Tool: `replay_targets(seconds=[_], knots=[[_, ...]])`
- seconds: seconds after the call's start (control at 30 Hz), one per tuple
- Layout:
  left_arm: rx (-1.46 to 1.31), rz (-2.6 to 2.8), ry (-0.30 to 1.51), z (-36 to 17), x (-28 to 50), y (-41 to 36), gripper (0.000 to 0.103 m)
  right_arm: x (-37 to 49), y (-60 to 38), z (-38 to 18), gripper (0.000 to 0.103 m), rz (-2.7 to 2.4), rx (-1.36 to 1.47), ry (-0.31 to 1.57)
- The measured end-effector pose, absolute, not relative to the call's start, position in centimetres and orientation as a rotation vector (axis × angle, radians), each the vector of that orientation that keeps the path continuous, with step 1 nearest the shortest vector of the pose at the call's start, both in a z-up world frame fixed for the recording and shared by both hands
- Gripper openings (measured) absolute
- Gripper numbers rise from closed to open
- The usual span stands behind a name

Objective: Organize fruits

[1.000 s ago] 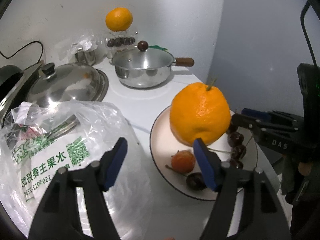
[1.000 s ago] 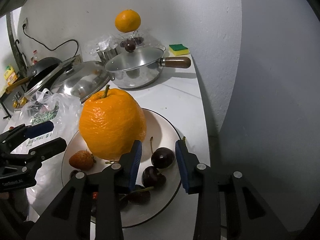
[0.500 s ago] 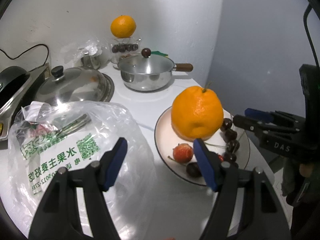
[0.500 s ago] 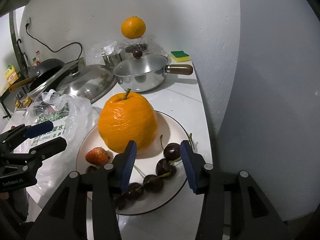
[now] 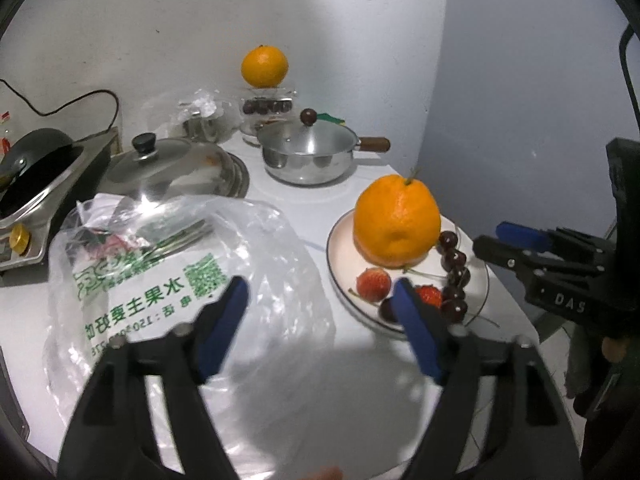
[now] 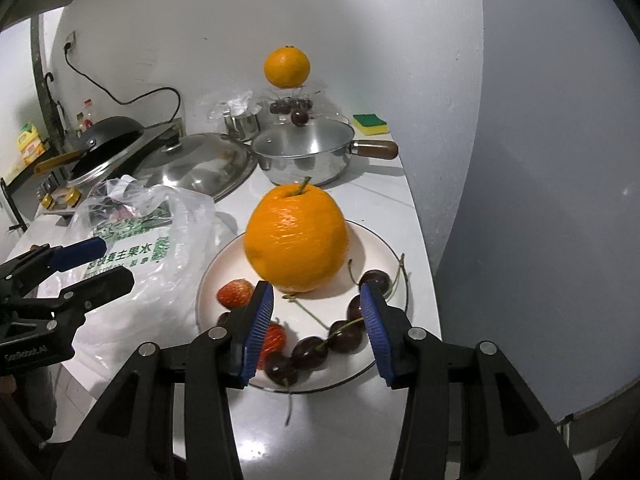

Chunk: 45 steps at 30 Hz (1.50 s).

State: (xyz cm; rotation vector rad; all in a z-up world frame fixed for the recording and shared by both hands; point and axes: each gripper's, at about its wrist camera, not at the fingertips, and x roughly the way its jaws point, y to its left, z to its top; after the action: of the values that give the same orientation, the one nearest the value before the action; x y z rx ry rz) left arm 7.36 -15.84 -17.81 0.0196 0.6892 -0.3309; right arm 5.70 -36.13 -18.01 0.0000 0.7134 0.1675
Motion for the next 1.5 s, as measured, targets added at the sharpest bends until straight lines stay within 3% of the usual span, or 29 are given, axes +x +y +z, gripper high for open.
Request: replay_targets(seconds=[0.83,0.9,1.07,1.2,1.33,1.4,1.5], knots=[[0.001,-0.265,0.562,-14.5,-2.2,-7.7,0.087,-1.7,-28.1,-15.1,0.049,0.209,-0.053,0.628],[0.004,-0.264,0.536,-13.7,-3.2,-7.1,0.087,-2.6,-27.4,-14.4,0.056,0.207,-0.060,0.607],[-0.001,-0.259,0.464,-11.7,-5.3,-6.0,0.087,-4.9,-26.1,-12.2,0.057,0.195,-0.070,0.540],[0.001,-0.244,0.406,-9.8,-7.3,-5.1,0.096,-7.0,-25.3,-9.8,0.062,0.182,-0.069,0.469],[0.008,-0.228,0.366,-7.6,-8.8,-4.3,0.096,-8.7,-24.8,-7.4,0.066,0.172,-0.064,0.399],[0.011,-0.204,0.330,-6.2,-9.7,-3.8,0.096,-9.6,-24.6,-6.0,0.074,0.170,-0.063,0.363],[0.015,-0.191,0.269,-4.3,-11.0,-3.4,0.096,-10.6,-24.4,-4.5,0.079,0.167,-0.065,0.320]])
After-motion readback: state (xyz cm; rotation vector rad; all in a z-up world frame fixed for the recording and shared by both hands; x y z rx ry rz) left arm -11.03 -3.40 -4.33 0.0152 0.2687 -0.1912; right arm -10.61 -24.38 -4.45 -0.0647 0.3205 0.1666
